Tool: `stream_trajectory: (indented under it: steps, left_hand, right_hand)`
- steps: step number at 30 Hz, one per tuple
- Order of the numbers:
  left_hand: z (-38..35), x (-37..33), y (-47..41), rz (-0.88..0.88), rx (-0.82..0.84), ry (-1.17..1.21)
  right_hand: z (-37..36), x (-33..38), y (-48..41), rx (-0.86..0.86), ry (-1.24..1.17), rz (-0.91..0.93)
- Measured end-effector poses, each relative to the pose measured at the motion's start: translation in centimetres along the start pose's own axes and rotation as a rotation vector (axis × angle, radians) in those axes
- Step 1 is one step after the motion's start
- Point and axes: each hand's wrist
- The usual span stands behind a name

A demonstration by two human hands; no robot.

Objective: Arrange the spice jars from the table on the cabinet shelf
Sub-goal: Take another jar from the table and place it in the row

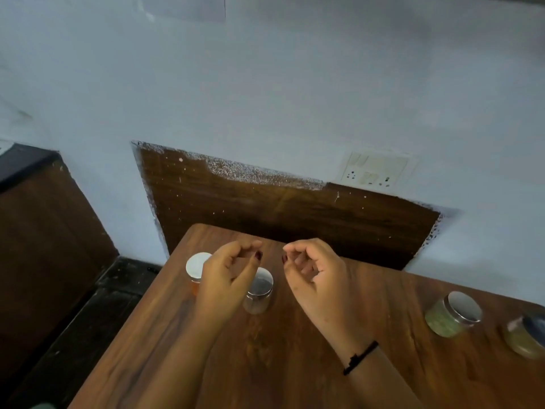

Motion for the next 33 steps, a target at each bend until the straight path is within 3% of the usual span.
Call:
stream_trajectory:
  steps: [10,14,22,33]
  left_hand:
    - [-4.6,10.4,-0.3,0.300,0.209,-0.173]
    - [-5.9,13.1,-0.8,0.304,0.293,-0.244]
    - [-6.5,16.1,-1.9,0.307,0.414,-0.223]
    - [-6.9,17.3,-0.8,0.265,0.393,-0.145]
  right_hand:
    - [-6.8,-8.0,3.1,0.317,0.128,-0.393]
    - [-9.4,-10.2,3.3,0.406,0.170,-0.468]
    - [-13.0,-13.5,3.2,0.478,0.240,-0.528]
    - [-12.5,-14.1,5.3,0.469,0.211,-0.522]
Point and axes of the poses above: each hand's wrist, its own y-axis away from the middle knuckle, its own z-axis out of the back of the hand, x = y × z, and after that the axes turned 2 degrees about -y, right-handed
